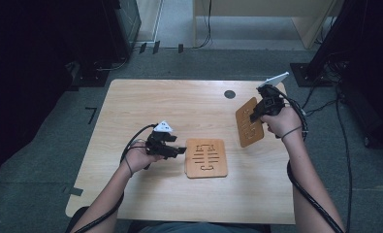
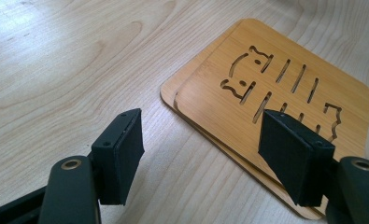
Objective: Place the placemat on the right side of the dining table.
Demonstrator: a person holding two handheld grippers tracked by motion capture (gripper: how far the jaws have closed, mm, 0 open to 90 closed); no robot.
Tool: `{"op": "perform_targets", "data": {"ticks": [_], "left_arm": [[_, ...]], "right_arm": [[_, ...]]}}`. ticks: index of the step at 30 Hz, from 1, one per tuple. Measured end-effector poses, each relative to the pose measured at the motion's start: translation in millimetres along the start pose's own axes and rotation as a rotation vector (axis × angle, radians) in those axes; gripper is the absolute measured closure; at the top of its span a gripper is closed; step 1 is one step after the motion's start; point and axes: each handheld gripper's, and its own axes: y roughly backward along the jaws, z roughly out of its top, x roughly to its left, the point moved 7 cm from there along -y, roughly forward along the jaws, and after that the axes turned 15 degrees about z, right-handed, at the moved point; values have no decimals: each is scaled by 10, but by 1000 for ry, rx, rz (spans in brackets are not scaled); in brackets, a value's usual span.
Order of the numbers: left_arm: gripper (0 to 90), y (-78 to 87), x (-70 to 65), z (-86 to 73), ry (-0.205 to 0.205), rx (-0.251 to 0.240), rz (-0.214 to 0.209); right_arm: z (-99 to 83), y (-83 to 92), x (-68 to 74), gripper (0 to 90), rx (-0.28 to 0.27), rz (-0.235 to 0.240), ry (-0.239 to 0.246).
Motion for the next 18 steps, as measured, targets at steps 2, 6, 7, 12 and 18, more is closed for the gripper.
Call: {"op": "perform_targets", "data": {"ticks": [2,6,7,12,18], "left_arm": [[299,-5,3,-3,-2,2,1],[299,-2,1,-2,-3,0,1],[299,-2,1,-1,-2,-1,1],[299,-11,-4,-1,-6,2,-1],[299,-19,-42,6,-7,-3,-8]], "right_arm": [[22,10,-9,876,-5,-7,-1],[67,-4,-46,876,-2,-16,-10],[76,-8,-61,876,-4,-15,-12],[125,-11,-144,876,1,-25,-33],[224,45,-244,876,-7,-54,-51]]}}
